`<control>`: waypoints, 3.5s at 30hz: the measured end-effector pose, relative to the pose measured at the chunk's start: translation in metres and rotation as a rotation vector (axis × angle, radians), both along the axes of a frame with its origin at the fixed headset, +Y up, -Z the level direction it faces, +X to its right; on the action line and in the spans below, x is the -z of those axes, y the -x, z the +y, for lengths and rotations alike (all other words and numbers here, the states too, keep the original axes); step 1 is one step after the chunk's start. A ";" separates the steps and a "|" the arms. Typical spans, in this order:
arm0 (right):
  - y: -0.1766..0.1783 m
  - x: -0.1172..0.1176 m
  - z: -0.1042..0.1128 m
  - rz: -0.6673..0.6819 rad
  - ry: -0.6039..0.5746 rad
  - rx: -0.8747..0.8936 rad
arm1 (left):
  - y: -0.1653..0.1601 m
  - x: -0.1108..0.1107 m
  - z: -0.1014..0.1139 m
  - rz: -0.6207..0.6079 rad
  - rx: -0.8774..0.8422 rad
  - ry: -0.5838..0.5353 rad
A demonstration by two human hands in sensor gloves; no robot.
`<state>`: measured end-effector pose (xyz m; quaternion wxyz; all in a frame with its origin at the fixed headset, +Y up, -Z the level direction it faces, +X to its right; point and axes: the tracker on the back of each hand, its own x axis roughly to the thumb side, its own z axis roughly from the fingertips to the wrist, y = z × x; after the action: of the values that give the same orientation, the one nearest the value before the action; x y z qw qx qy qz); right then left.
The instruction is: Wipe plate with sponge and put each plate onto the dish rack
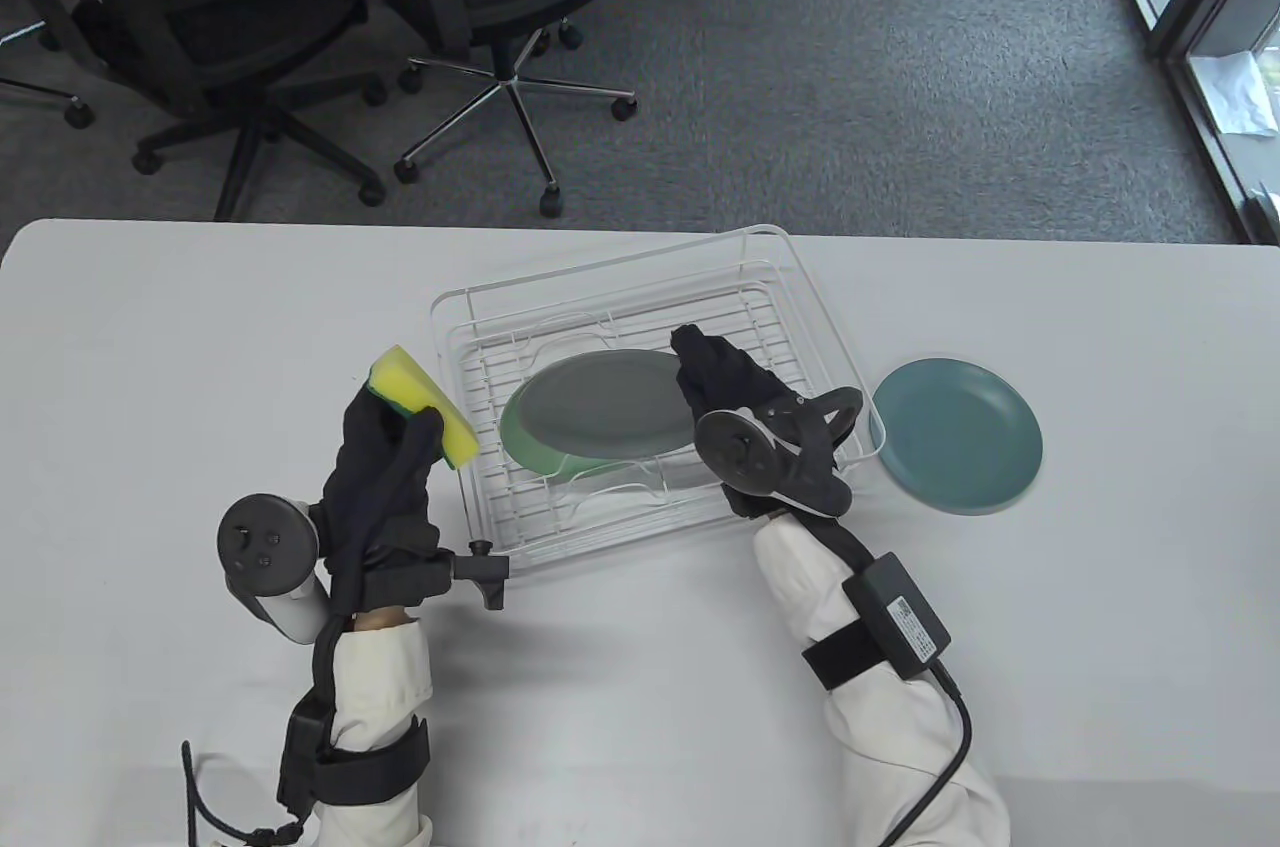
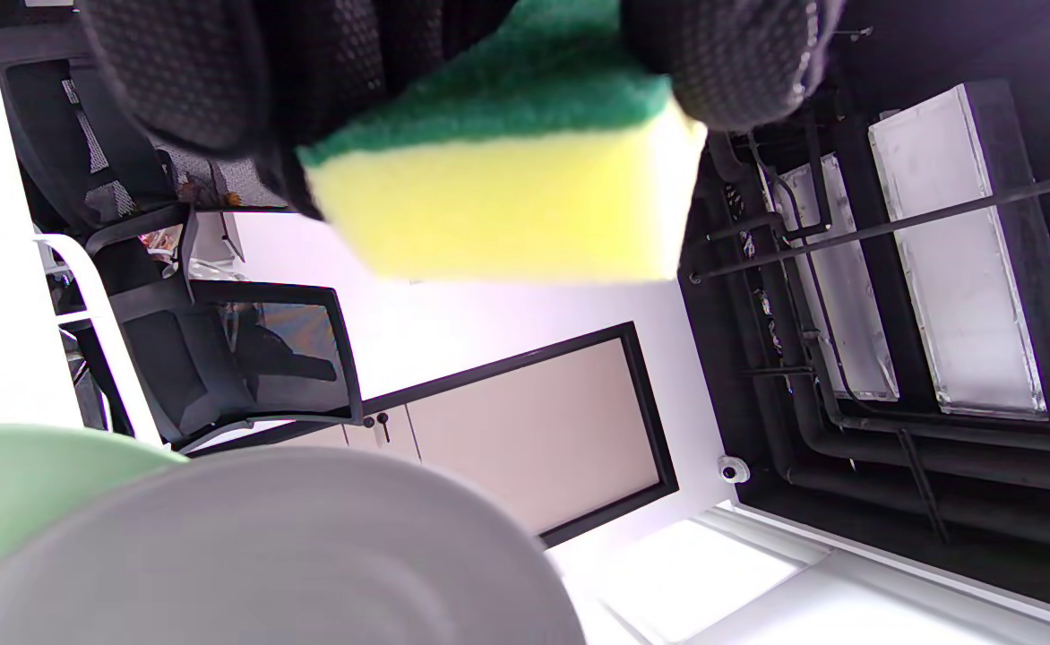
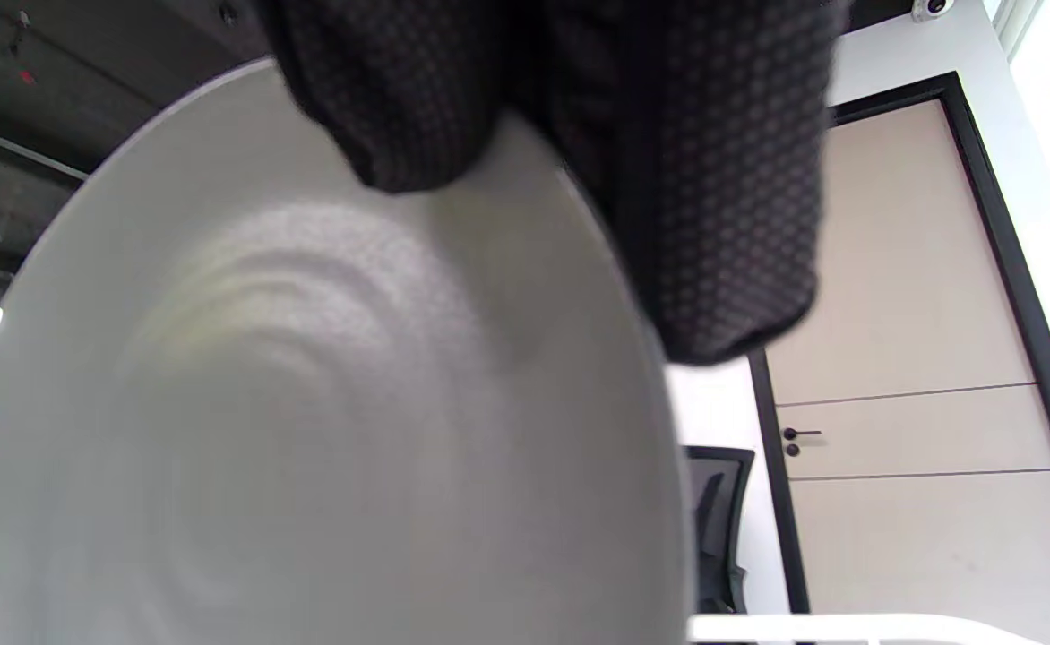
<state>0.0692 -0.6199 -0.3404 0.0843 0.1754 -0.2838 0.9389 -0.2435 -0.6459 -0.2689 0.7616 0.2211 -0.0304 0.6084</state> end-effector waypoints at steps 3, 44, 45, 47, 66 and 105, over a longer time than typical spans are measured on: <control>0.011 0.008 -0.009 -0.011 0.006 -0.029 | -0.001 0.001 -0.001 -0.008 0.001 0.006; -0.099 0.015 -0.016 -0.457 0.273 -0.119 | -0.032 0.008 -0.008 -0.130 0.088 0.067; -0.112 0.014 -0.020 -0.495 0.274 -0.129 | -0.032 0.008 -0.008 -0.130 0.089 0.068; -0.132 0.012 -0.028 -0.560 0.284 -0.125 | -0.032 0.008 -0.009 -0.128 0.092 0.072; -0.225 0.000 -0.131 -1.033 0.659 -0.058 | -0.039 0.011 -0.013 -0.118 0.138 0.107; -0.283 -0.031 -0.178 -0.940 0.683 1.052 | -0.054 0.015 -0.021 -0.193 0.129 0.147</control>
<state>0.3526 -0.7977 -0.3091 0.4385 -0.4335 -0.0310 0.7866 -0.1891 -0.6671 -0.2835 0.8069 0.1028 -0.0729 0.5771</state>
